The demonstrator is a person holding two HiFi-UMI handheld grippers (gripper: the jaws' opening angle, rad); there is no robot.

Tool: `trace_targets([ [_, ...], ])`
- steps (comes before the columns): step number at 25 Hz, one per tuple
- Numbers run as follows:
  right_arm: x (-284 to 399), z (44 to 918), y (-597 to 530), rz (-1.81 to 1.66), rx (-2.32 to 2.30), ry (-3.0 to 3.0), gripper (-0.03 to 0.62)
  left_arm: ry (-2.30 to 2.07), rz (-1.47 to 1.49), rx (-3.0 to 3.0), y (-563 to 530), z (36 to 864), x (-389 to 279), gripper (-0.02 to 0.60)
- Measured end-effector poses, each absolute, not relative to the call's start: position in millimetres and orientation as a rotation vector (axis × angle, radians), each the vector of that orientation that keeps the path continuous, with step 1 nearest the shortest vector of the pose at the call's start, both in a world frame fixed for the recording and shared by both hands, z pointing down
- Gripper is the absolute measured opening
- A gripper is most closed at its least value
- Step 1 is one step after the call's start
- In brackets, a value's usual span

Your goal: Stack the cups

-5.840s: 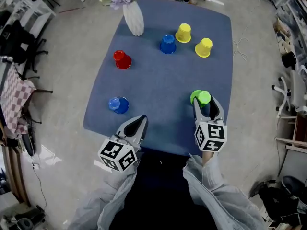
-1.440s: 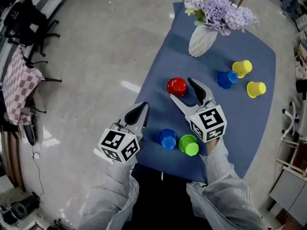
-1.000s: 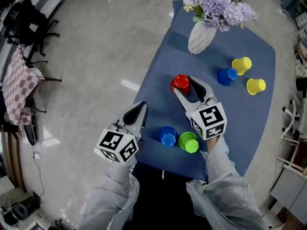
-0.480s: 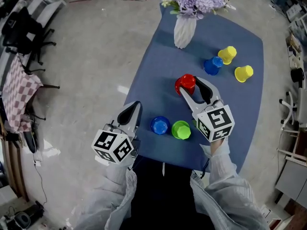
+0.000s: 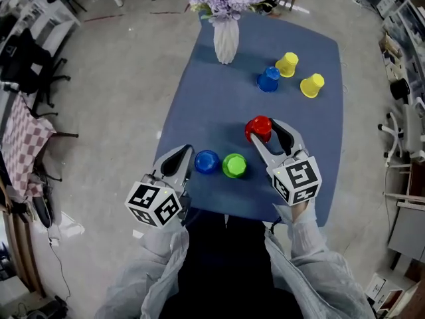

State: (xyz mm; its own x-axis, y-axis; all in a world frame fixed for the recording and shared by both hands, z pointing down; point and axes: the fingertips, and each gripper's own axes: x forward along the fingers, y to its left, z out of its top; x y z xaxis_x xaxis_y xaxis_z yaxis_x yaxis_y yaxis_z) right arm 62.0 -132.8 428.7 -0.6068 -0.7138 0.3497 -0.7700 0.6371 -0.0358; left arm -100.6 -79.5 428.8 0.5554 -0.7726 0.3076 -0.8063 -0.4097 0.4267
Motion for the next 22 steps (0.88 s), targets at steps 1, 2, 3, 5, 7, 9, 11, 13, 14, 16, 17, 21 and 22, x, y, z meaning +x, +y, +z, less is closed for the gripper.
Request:
trace_targets([
  [1,65.8,426.7,-125.4,0.255,1.199,-2.551,0.235,-1.252,0.083,2.269,-76.9,426.4,-96.4,-0.002],
  [2,69.2,425.1,-117.7,0.249,1.205,-2.546,0.235,-1.237,0.084,2.279,-74.3,424.3,-92.3,-0.002],
  [3,72.6,424.4,-109.6,0.247,1.212,-2.541,0.235,-1.221,0.085,2.289,-71.7,422.8,-88.0,-0.002],
  [5,79.7,425.9,-93.7,0.256,1.225,-2.531,0.235,-1.194,0.093,2.304,-67.3,421.6,-78.7,-0.002],
  [7,85.8,429.7,-79.1,0.276,1.237,-2.522,0.235,-1.171,0.101,2.320,-64.3,420.2,-69.2,-0.002],
  [9,89.3,432.7,-66.8,0.295,1.251,-2.518,0.235,-1.146,0.105,2.342,-62.3,416.6,-60.5,-0.002],
  [11,91.6,436.3,-56.5,0.306,1.265,-2.513,0.235,-1.120,0.111,2.360,-60.1,414.1,-52.6,-0.002],
  [13,93.7,442.1,-48.3,0.308,1.279,-2.501,0.235,-1.099,0.121,2.371,-57.3,414.7,-46.3,-0.002],
  [14,94.3,445.3,-44.7,0.308,1.285,-2.495,0.235,-1.090,0.128,2.373,-55.4,415.8,-44.2,-0.002],
  [16,94.5,451.0,-39.2,0.315,1.296,-2.492,0.235,-1.074,0.144,2.375,-51.7,418.5,-41.6,-0.002],
  [17,94.5,453.8,-37.7,0.323,1.304,-2.492,0.235,-1.067,0.152,2.374,-50.4,420.0,-40.6,-0.002],
  [21,95.3,468.6,-32.8,0.331,1.333,-2.482,0.235,-1.050,0.180,2.363,-47.3,427.7,-36.7,-0.002],
  [22,95.1,472.6,-31.4,0.325,1.336,-2.478,0.235,-1.051,0.185,2.359,-47.2,429.1,-36.1,-0.002],
])
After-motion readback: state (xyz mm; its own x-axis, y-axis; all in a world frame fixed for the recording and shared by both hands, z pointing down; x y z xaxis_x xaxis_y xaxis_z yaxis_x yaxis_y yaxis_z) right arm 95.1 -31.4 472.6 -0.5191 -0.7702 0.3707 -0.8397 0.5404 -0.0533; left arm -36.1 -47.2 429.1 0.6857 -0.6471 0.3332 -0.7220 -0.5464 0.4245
